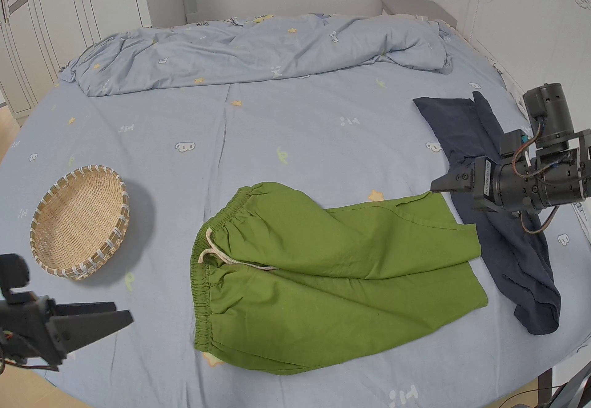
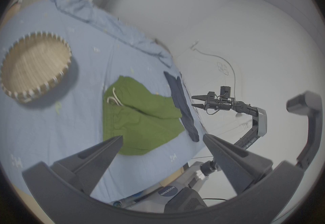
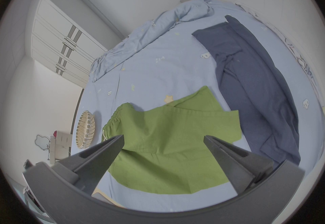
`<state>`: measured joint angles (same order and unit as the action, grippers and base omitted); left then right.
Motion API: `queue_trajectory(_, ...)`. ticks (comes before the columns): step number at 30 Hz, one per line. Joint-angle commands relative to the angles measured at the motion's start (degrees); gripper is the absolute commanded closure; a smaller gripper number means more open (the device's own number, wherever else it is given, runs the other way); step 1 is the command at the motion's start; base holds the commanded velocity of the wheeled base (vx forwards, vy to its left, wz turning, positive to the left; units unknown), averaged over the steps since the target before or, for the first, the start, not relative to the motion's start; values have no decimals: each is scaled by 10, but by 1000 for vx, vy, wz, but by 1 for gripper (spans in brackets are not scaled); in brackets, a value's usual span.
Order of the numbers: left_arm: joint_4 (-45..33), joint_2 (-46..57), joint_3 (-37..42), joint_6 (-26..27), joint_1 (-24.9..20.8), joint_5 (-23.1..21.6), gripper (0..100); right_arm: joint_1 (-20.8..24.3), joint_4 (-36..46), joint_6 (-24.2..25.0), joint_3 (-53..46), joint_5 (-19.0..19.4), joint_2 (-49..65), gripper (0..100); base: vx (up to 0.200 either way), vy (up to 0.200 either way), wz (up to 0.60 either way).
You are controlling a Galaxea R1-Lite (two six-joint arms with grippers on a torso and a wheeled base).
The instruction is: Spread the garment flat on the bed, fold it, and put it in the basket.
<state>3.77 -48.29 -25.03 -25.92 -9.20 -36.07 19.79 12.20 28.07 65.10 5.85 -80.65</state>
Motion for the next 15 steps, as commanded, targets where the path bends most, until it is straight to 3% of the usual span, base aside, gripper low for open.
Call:
queue_trajectory(1,123,-305,34,-48,-8,-95,0,-60,-3,3,-81,65,68,0,0,0,0)
queue_trajectory(7,243,-422,92,-16,16,-116,0,-55,-7,0,-90,66,67,0,0,0,0)
queue_trajectory(11,267,-495,89,14,29,-126,0,-55,-7,0,-91,66,65,0,0,0,0)
queue_trajectory(15,271,-505,95,22,32,-140,0,-56,-11,0,-95,67,62,0,0,0,0)
